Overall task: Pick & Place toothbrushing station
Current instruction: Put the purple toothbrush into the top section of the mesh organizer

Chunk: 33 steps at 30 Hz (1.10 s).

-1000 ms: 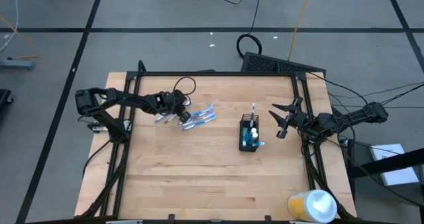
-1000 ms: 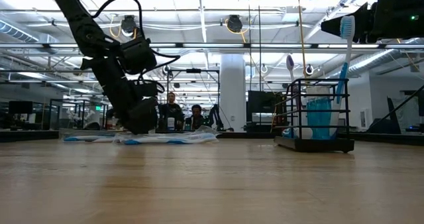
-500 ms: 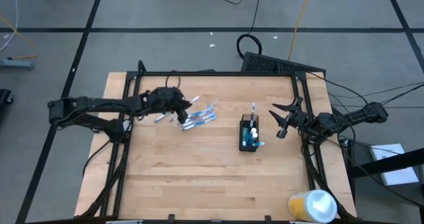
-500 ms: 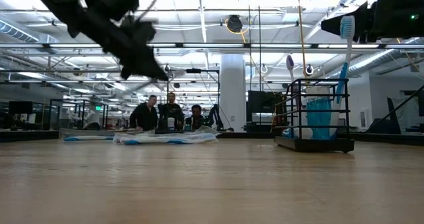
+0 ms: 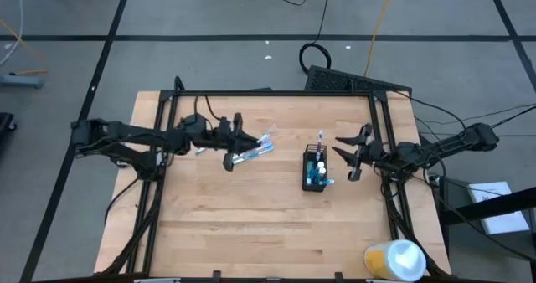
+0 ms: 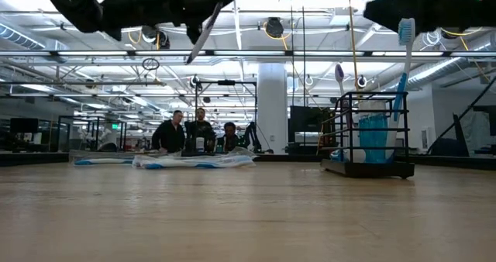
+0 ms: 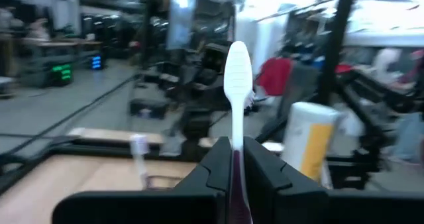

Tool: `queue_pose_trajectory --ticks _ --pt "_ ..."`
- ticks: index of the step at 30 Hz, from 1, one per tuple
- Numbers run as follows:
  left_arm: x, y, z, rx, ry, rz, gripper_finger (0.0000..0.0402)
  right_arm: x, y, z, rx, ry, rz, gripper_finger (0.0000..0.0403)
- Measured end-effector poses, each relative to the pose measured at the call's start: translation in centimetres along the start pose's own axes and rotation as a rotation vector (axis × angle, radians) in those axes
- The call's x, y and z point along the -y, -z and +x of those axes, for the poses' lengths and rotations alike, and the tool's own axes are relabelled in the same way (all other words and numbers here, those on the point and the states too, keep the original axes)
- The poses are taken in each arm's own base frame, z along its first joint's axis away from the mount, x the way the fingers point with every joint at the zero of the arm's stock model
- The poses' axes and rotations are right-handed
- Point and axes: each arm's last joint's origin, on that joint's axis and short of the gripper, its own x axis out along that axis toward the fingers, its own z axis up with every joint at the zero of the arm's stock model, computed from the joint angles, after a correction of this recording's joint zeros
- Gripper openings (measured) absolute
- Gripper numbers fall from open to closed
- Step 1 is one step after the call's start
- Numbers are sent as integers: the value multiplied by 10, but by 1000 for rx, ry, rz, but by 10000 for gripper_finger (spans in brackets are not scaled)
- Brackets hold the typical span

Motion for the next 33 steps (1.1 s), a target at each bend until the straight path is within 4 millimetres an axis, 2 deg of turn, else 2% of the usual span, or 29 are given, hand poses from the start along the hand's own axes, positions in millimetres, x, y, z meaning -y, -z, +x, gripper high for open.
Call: queue_pose_trajectory --ticks 5,11,16,21,24,28,33 --pt "2 11 19 74 130 -31 20 -19 -9 31 -46 -84 -2 130" --pt "-2 17 49 63 164 -43 20 -40 -12 70 -24 -165 -10 133" --pt "-5 17 65 44 203 -15 20 -47 -15 101 -42 -152 -12 172" --pt "-7 16 68 13 195 17 20 -49 -23 117 -1 -174 28 228" --pt "-7 15 68 23 187 39 20 -48 -22 124 24 -208 73 247" --pt "-8 15 69 27 141 76 20 -44 -15 133 46 -194 127 249" --pt "-11 15 69 30 47 125 20 -41 -8 140 85 -195 162 233"
